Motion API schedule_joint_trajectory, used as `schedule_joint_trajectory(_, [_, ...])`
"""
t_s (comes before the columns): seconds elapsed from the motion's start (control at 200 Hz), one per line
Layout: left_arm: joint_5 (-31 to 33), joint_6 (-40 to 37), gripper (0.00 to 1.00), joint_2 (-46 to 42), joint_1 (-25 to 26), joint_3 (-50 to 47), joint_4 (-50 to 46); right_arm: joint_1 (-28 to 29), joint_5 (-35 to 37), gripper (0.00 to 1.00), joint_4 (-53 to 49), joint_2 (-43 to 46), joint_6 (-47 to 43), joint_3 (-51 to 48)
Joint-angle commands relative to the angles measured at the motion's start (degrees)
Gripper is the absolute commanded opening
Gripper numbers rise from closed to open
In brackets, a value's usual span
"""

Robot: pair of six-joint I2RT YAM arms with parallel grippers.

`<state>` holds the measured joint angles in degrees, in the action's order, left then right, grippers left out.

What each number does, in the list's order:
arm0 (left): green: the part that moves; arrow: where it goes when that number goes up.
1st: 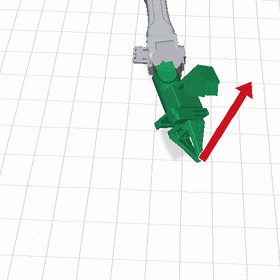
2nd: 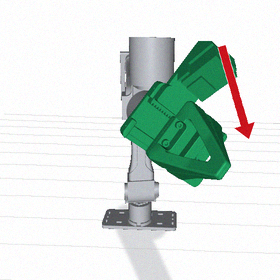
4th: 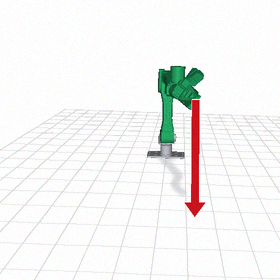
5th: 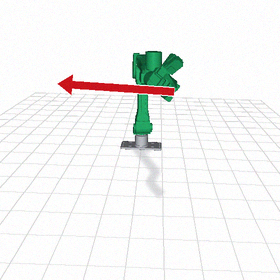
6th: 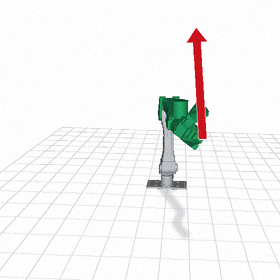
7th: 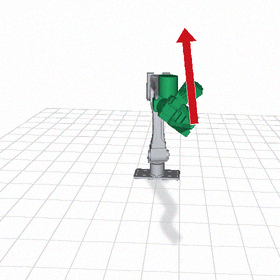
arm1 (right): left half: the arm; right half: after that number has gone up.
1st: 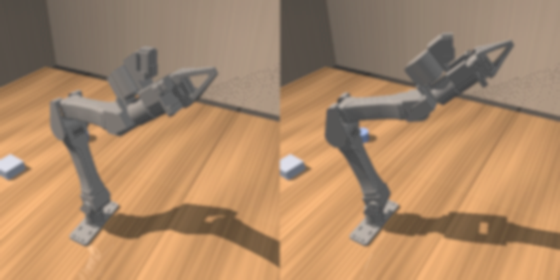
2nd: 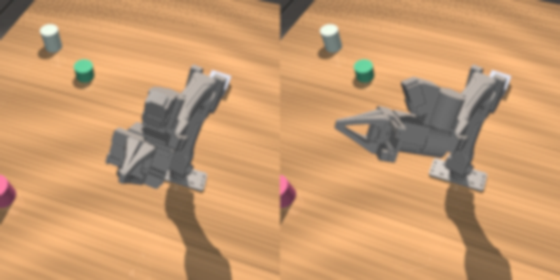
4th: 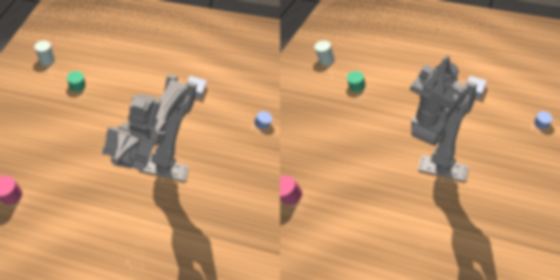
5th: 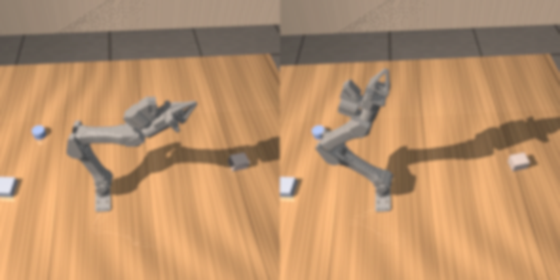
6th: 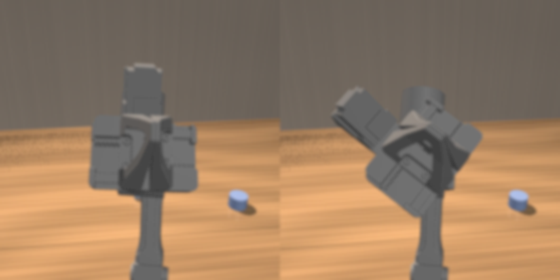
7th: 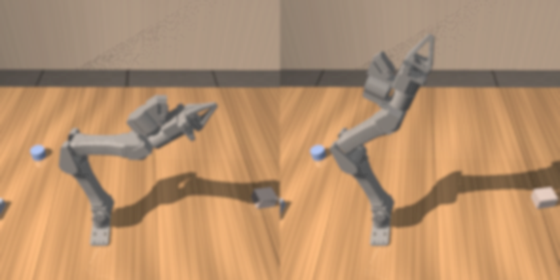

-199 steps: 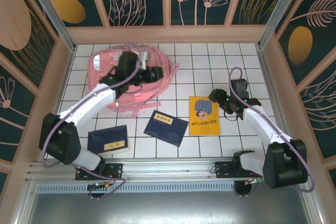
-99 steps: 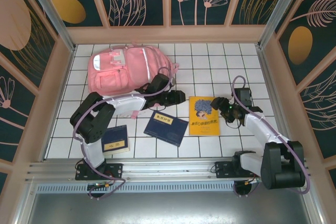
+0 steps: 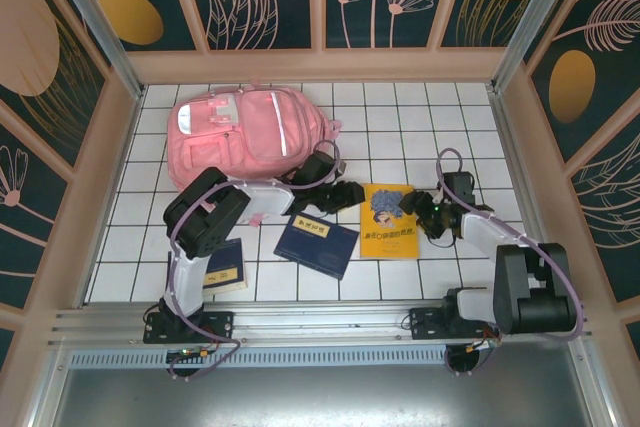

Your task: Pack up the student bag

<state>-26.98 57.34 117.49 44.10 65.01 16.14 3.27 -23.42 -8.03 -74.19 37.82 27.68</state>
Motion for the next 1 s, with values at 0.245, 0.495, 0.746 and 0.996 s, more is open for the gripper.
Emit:
schedule_joint_trajectory(0.245, [-7.55,7.7,0.52,6.14,1.84,2.5,11.17,-0.23,-13.03,0.59,7.96,-5.48,0.17,-0.48])
schedule_joint_trajectory(0.495, [-8.26,10.59,0.52,6.79,2.13,0.93,14.86,0.49,-16.5,0.49,8.52,2.45,3.22,1.59])
schedule_joint_trajectory(0.746, [-7.94,10.73,0.52,6.35,2.12,0.38,15.31,2.12,-16.1,0.46,4.28,7.12,4.03,4.04])
schedule_joint_trajectory(0.996, [-8.37,10.67,0.52,6.31,2.13,0.29,15.39,9.13,-12.65,0.48,2.76,6.45,2.66,7.1])
